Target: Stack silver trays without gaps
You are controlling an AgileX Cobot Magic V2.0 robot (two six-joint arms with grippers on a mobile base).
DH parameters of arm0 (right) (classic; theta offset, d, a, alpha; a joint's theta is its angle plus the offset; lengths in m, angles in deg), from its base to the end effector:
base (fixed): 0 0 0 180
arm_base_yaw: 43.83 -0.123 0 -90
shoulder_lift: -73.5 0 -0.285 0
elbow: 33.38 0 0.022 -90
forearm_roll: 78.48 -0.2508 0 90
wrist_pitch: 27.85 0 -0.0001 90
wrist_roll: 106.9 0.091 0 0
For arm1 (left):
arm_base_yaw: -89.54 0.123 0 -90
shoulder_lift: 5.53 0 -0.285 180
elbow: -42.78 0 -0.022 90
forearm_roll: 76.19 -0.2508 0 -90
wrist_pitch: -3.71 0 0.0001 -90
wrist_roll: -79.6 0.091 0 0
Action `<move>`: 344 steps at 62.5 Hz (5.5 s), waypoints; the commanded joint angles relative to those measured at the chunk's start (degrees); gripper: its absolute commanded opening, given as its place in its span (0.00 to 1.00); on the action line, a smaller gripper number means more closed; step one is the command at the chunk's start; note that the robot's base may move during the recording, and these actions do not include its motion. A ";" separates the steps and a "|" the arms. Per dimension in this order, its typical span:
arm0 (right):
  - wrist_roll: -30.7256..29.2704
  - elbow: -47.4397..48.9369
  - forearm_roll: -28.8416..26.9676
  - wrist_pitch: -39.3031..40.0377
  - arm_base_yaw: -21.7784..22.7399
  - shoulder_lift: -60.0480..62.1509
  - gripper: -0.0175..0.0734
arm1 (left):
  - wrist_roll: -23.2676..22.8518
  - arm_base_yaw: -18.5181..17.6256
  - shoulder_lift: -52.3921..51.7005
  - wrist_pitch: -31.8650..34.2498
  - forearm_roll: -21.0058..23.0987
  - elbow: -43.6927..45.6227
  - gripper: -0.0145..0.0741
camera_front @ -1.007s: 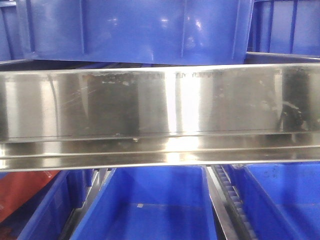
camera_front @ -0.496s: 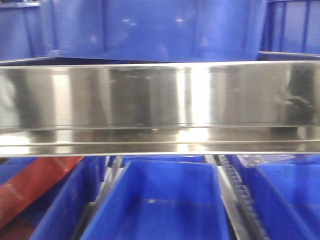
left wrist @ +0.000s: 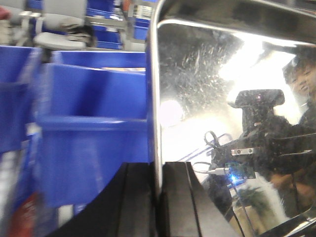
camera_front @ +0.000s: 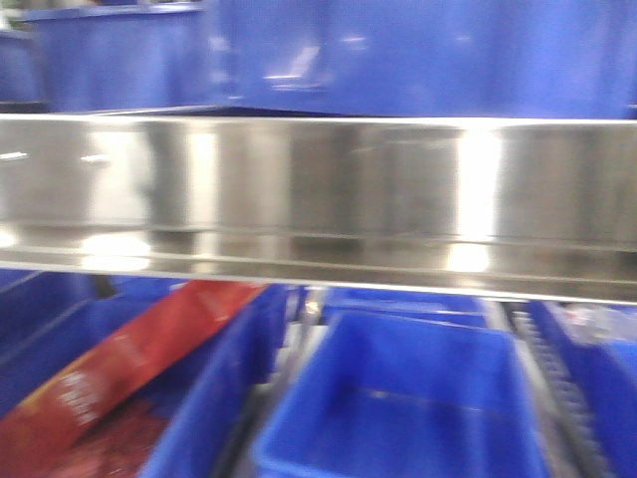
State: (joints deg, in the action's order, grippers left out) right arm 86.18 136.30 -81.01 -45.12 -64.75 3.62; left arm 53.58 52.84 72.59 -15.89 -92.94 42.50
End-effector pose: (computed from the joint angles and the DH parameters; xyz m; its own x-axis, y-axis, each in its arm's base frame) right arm 0.2196 0.0852 0.4431 -0.2154 0.2037 -0.9551 -0.3234 0.9080 0.2666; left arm 0.2237 -0.1557 0.4624 -0.1909 -0.0773 -0.9786 0.4919 0.8551 -0.1635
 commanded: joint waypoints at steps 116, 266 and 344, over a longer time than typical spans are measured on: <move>-0.06 0.57 -2.60 5.38 -1.07 0.01 0.12 | -0.11 -1.23 -0.15 5.45 2.18 0.42 0.14; -0.06 0.57 -2.60 5.51 -1.07 0.01 0.12 | -0.11 -1.23 -0.15 5.57 2.18 0.42 0.14; -0.06 0.57 -2.60 5.51 -1.07 0.01 0.12 | -0.11 -1.23 -0.15 5.57 2.18 0.42 0.14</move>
State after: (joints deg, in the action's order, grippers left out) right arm 86.18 136.30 -81.01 -44.26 -64.75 3.62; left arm 53.69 52.84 72.22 -15.70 -92.94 42.50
